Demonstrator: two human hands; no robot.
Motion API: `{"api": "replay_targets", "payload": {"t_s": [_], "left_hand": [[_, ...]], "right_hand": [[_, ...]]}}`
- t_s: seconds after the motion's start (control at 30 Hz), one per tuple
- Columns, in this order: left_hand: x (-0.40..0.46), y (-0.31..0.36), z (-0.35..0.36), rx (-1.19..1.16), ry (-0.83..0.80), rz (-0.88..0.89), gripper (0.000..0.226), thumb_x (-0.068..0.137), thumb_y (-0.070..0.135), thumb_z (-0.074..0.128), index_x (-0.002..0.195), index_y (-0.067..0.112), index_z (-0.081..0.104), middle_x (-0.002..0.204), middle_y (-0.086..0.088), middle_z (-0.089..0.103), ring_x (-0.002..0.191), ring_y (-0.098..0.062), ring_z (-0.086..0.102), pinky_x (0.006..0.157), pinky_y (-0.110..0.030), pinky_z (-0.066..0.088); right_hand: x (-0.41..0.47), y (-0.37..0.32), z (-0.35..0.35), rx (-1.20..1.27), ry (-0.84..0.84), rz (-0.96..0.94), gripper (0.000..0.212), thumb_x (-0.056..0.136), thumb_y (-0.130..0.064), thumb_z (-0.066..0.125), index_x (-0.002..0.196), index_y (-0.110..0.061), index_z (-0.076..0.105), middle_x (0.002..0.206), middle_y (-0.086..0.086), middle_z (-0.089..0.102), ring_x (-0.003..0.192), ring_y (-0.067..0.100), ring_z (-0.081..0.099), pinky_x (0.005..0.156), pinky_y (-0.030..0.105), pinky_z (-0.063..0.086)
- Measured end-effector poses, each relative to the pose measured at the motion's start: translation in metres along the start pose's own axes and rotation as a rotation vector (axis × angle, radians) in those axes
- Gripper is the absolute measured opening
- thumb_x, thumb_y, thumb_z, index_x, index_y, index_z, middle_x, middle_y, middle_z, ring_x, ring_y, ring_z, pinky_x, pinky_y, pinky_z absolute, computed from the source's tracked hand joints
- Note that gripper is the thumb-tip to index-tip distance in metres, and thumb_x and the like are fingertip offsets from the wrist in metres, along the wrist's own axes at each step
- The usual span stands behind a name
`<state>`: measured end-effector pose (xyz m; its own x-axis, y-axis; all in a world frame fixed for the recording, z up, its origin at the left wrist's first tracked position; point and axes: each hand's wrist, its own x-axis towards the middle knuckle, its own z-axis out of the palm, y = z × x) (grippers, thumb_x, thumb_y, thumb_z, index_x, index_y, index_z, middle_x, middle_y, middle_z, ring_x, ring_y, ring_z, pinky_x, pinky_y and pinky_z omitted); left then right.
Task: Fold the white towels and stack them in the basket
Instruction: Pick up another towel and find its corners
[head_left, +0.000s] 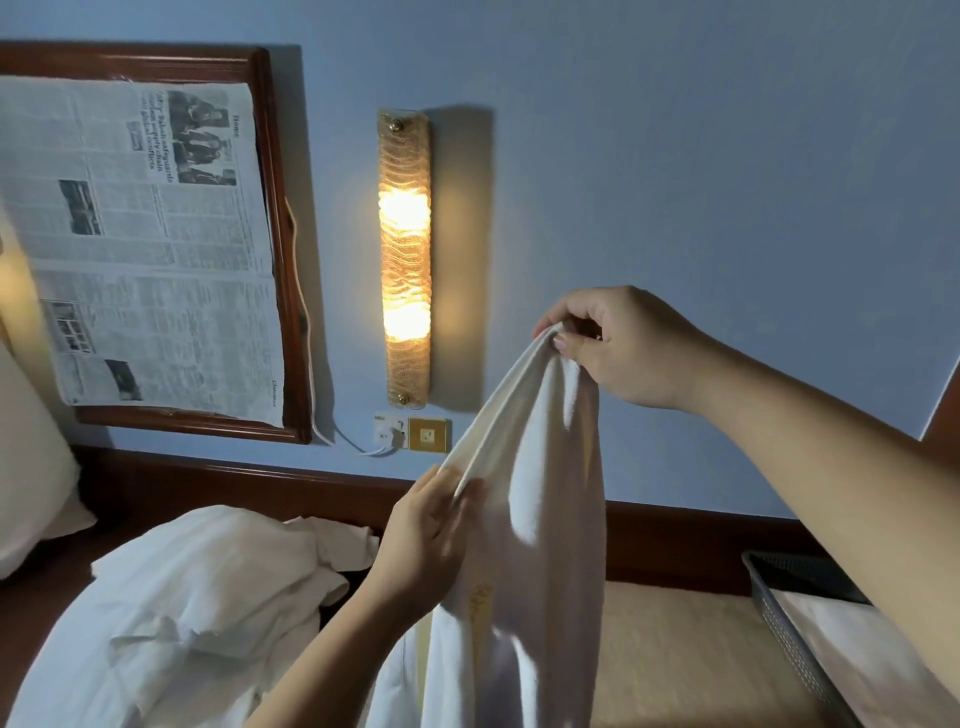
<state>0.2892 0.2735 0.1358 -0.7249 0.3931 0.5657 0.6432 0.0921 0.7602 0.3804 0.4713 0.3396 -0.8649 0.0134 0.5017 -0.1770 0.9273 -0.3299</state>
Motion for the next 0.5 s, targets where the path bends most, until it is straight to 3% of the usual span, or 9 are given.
{"api": "replay_targets", "payload": {"t_s": [0.07,0.17,0.3,0.37,0.43,0.5], "left_hand": [[-0.007,-0.008,-0.005,0.032,0.011,-0.036,0.031,0.106,0.031,0.057,0.075,0.024,0.056,0.080,0.005,0.051,0.074,-0.017,0.055,0.066,-0.031,0.046],[-0.009,-0.018,-0.007,0.072,0.085,-0.160,0.035,0.105,0.039,0.054,0.075,0.022,0.056,0.079,0.005,0.053,0.074,-0.017,0.056,0.068,-0.037,0.047],[0.002,-0.009,-0.007,0.177,0.180,-0.267,0.035,0.108,0.027,0.048,0.074,0.023,0.050,0.079,0.001,0.054,0.080,-0.020,0.054,0.066,-0.030,0.036],[0.013,0.004,-0.008,0.229,0.251,-0.265,0.028,0.108,0.027,0.043,0.085,0.024,0.058,0.088,0.001,0.049,0.089,-0.026,0.050,0.076,-0.032,0.035],[0.033,0.024,-0.015,0.282,0.336,-0.229,0.027,0.108,0.026,0.038,0.099,0.021,0.063,0.092,0.002,0.042,0.095,-0.027,0.042,0.085,-0.034,0.030],[0.060,0.049,-0.026,0.266,0.389,-0.155,0.028,0.108,0.024,0.036,0.087,0.018,0.054,0.087,0.003,0.041,0.087,-0.024,0.041,0.078,-0.030,0.026]], "right_hand": [[-0.004,0.006,0.001,0.001,0.004,0.028,0.023,0.103,-0.012,0.058,0.101,-0.029,0.074,0.078,-0.005,0.063,0.066,0.000,0.052,0.057,0.012,0.038],[-0.008,0.013,0.000,0.037,0.076,0.059,0.021,0.103,-0.014,0.059,0.102,-0.028,0.075,0.077,-0.012,0.063,0.067,-0.003,0.055,0.056,0.009,0.037],[-0.011,0.015,-0.001,0.014,0.086,0.075,0.020,0.102,-0.017,0.059,0.103,-0.028,0.075,0.079,-0.013,0.065,0.073,-0.003,0.057,0.058,0.008,0.038],[-0.012,0.017,-0.007,0.005,0.123,0.085,0.019,0.102,-0.017,0.060,0.102,-0.029,0.075,0.083,-0.016,0.067,0.076,-0.006,0.059,0.061,0.006,0.038],[-0.013,0.022,-0.014,-0.008,0.185,0.111,0.018,0.102,-0.018,0.060,0.105,-0.028,0.074,0.090,-0.013,0.070,0.086,0.000,0.063,0.066,0.010,0.041],[-0.015,0.027,-0.023,-0.039,0.231,0.145,0.018,0.103,-0.018,0.059,0.109,-0.026,0.074,0.096,-0.006,0.072,0.091,0.014,0.064,0.070,0.015,0.043]]}}
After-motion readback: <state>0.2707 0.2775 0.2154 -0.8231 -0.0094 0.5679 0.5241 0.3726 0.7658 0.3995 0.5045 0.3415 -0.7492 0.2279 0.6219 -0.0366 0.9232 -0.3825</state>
